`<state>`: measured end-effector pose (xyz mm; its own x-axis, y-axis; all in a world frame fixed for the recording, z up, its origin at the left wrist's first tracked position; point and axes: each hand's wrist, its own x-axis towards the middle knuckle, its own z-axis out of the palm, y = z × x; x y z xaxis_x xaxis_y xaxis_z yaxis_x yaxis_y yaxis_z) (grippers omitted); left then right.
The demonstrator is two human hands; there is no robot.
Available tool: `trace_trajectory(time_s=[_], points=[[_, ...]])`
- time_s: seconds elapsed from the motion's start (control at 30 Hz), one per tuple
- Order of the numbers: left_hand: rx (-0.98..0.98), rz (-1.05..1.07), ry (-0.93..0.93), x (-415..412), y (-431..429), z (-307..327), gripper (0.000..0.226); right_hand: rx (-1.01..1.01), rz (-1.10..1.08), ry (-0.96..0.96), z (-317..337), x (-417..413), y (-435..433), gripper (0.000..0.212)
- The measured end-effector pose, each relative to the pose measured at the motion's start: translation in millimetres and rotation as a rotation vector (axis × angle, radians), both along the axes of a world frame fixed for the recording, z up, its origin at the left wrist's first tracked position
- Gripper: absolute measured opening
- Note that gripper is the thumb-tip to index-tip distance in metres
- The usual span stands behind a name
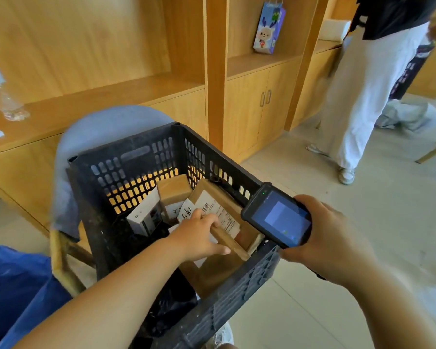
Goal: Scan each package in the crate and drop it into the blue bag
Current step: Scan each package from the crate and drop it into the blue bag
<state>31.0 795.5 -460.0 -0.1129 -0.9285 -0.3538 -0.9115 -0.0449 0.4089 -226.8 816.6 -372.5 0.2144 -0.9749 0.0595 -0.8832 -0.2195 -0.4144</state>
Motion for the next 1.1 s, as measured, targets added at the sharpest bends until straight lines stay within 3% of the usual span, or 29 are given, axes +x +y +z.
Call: trace_trajectory(time_s=[0.17, 0.27, 0.37, 0.47, 0.6, 0.7, 0.87, 0.97, 1.0, 1.1], points=[[0.056, 0.059, -0.104, 12, 6, 12, 0.108, 0.027, 0.001, -0.004, 3, 1, 7, 0.085], [0.093, 0.106, -0.042, 21, 14, 23, 0.084, 0.028, -0.001, 0.000, 7, 2, 13, 0.087], [-0.011, 0.127, 0.031, 31, 23, 39, 0.053, 0.025, 0.010, -0.016, 11, 4, 19, 0.088], [-0.214, 0.118, 0.039, 37, 33, 53, 0.050, 0.009, 0.017, -0.047, 15, 4, 24, 0.087], [-0.441, 0.125, -0.130, 45, 42, 62, 0.057, -0.014, 0.019, -0.054, 19, 5, 30, 0.087], [-0.444, 0.127, -0.101, 45, 46, 61, 0.059, -0.013, 0.021, -0.053, 20, 5, 34, 0.086], [-0.440, 0.198, 0.169, 39, 51, 53, 0.048, 0.005, 0.023, -0.069, 21, 4, 37, 0.087], [-0.348, 0.308, 0.332, 38, 54, 55, 0.019, 0.011, 0.020, -0.059, 22, 4, 39, 0.087], [-0.349, 0.350, 0.341, 38, 55, 56, 0.008, 0.015, 0.020, -0.059, 22, 4, 39, 0.087], [-0.422, 0.411, 0.267, 42, 57, 51, 0.011, 0.021, 0.026, -0.049, 22, 6, 42, 0.088]])
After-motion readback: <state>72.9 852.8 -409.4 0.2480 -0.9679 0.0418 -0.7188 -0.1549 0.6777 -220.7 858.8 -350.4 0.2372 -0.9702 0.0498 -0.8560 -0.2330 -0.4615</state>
